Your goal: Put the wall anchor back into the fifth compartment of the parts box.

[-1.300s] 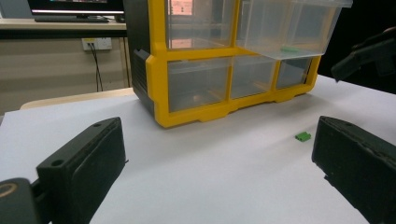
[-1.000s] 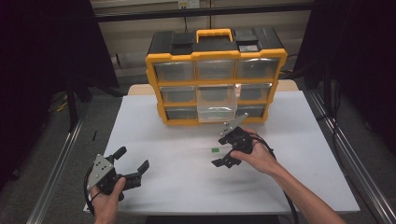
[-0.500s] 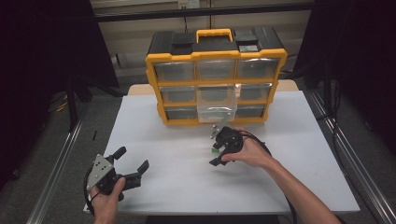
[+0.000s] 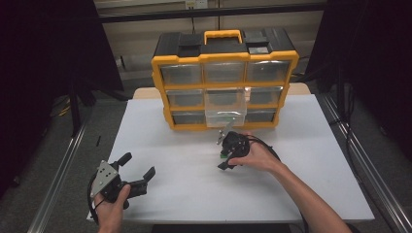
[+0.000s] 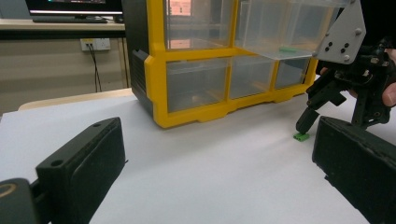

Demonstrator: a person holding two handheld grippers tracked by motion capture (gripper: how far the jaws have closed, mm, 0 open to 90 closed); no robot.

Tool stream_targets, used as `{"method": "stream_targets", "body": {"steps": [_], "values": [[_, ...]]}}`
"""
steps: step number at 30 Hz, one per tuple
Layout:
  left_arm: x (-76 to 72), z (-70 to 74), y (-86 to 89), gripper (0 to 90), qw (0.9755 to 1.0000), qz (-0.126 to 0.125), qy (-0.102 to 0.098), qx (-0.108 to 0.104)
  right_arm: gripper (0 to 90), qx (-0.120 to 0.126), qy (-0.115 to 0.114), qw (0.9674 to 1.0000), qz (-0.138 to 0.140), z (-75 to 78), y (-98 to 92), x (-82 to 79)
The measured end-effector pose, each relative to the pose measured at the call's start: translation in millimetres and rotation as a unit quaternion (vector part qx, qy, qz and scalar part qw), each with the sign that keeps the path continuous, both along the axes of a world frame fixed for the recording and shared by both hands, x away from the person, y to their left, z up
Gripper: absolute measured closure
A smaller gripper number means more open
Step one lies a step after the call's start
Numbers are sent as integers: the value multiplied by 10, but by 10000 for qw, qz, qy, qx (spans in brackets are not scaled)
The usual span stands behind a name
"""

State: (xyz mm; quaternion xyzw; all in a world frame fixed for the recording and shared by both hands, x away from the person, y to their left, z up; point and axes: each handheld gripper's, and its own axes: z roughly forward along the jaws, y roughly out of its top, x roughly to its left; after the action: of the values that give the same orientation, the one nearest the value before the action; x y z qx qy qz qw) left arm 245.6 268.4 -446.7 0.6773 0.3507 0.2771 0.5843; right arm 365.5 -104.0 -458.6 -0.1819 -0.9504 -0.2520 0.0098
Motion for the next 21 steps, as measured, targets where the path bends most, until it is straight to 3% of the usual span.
{"method": "stream_targets", "body": {"steps": [2,3,8,11,17,19,21], "values": [[1,1,1,28,10000,-20,-9,-11,427,-41,58,10000,-68,10,14,-5],[0,2,3,28,10000,-36,-16,-2,441,-33,-21,10000,56,12,17,10],[-1,1,2,27,10000,16,-3,24,516,-70,46,9999,100,27,13,9],[0,2,10,28,10000,-34,-20,69,524,-136,50,9999,-2,17,7,13],[2,-1,7,28,10000,-58,-1,-3,699,-207,45,9998,35,1,14,26],[6,-7,5,28,10000,-13,31,-76,737,-268,70,9995,-157,0,20,14],[4,-8,6,28,10000,20,21,-35,776,-211,58,9997,-59,-8,9,37]]}}
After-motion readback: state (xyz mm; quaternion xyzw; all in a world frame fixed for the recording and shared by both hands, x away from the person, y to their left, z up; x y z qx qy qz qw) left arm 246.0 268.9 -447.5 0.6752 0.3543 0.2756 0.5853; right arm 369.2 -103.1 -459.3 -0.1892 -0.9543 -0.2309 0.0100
